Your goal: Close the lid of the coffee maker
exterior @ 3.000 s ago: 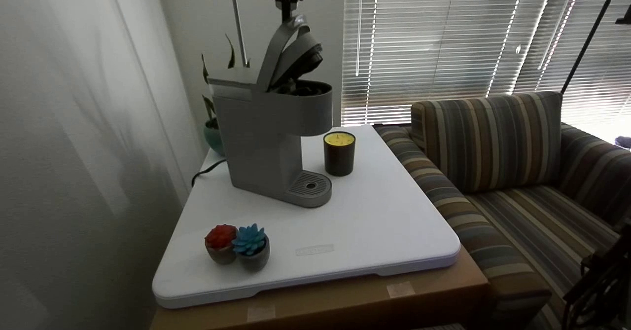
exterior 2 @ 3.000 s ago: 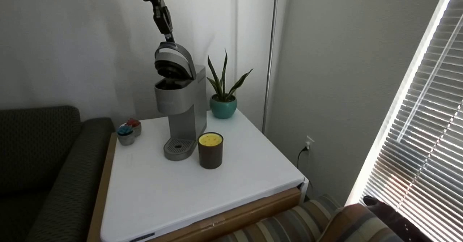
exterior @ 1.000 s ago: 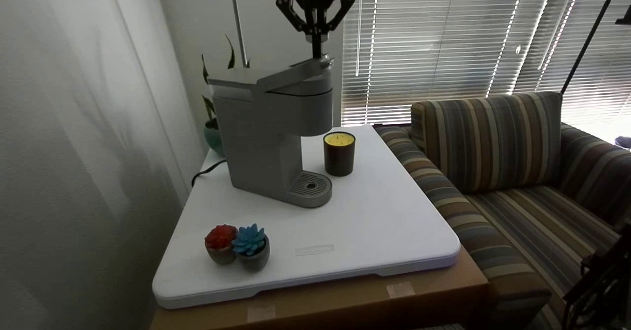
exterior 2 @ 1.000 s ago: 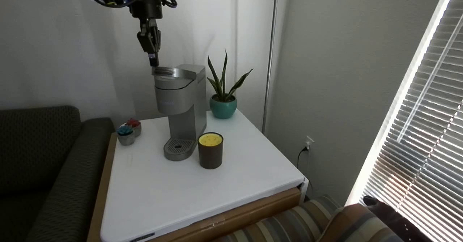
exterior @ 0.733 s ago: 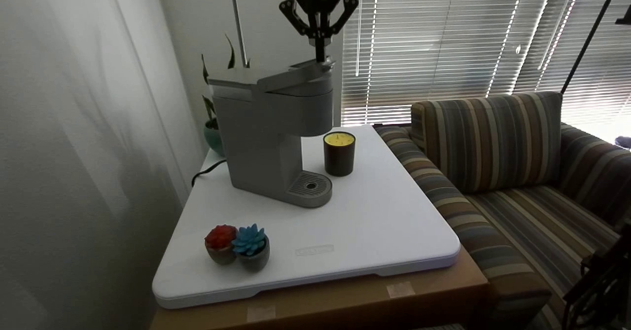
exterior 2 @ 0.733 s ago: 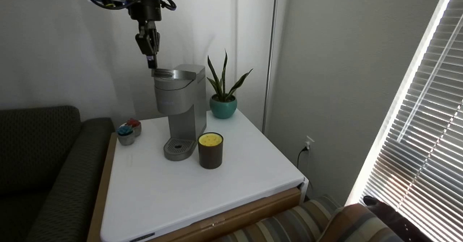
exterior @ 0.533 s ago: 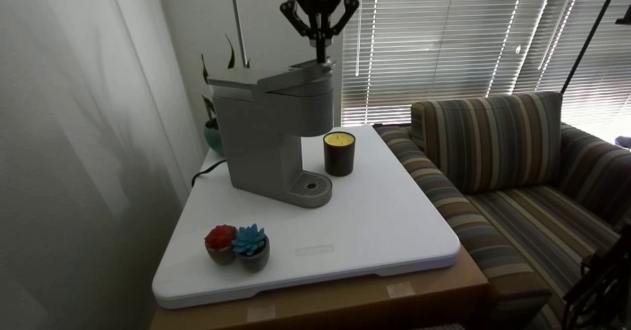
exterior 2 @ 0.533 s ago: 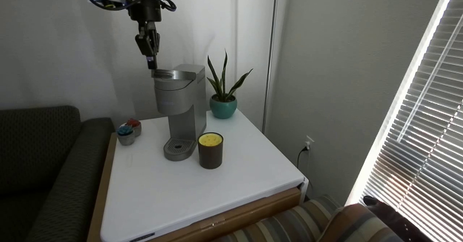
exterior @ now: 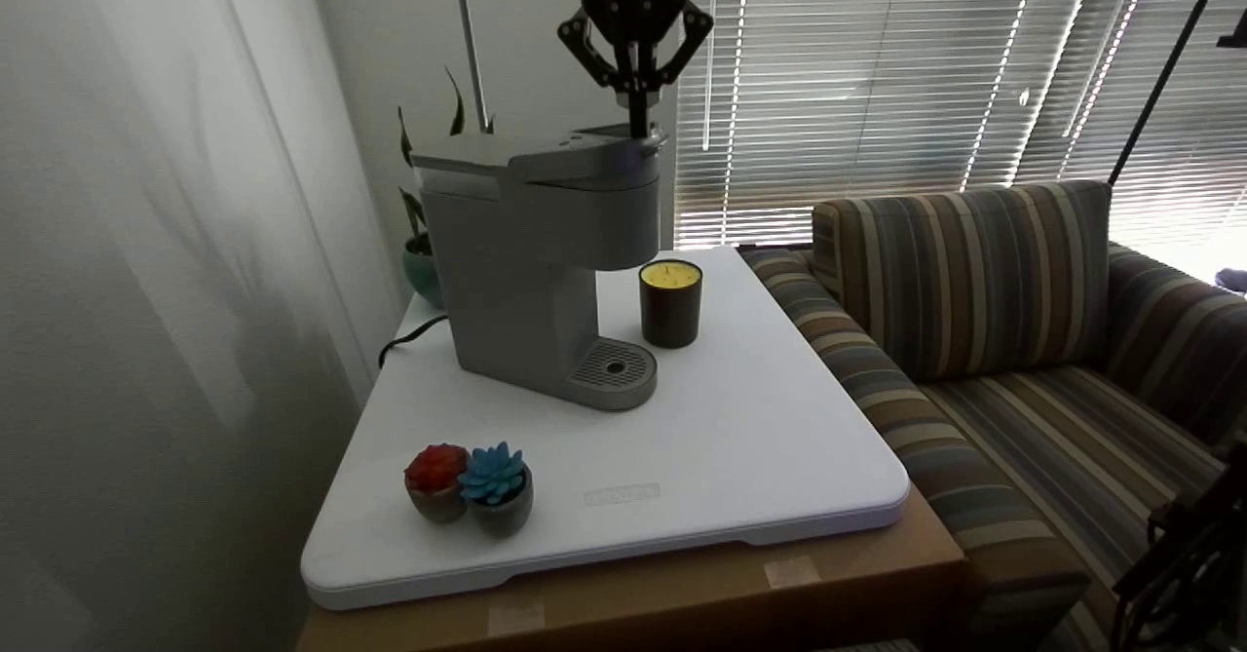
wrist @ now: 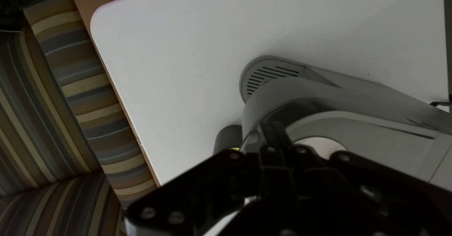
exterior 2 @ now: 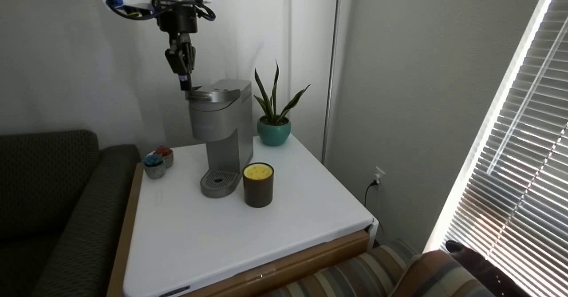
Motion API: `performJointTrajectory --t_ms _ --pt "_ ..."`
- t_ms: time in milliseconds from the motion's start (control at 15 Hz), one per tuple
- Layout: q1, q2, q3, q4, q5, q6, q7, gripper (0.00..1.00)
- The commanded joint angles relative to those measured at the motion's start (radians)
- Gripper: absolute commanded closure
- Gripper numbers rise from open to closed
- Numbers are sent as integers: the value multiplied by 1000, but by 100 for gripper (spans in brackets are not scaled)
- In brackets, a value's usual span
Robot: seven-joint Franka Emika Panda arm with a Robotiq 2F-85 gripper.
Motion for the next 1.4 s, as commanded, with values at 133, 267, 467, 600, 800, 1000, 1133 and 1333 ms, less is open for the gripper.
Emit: performJointTrajectory --t_ms 133,267,467,600,800,1000,1133,1333 --pt "-10 4 15 -135 19 63 14 100" --pt "-10 11 18 -165 22 64 17 100" --pt "-8 20 18 -189 23 65 20 100" --pt "-8 16 21 -193 24 57 16 100" --pt "-12 -12 30 -185 30 22 -11 100" --pt "-17 -49 42 -178 35 0 -49 100" --pt "-19 -83 50 -166 34 -35 -81 100" --pt "-20 -131 56 -135 27 -108 -125 100"
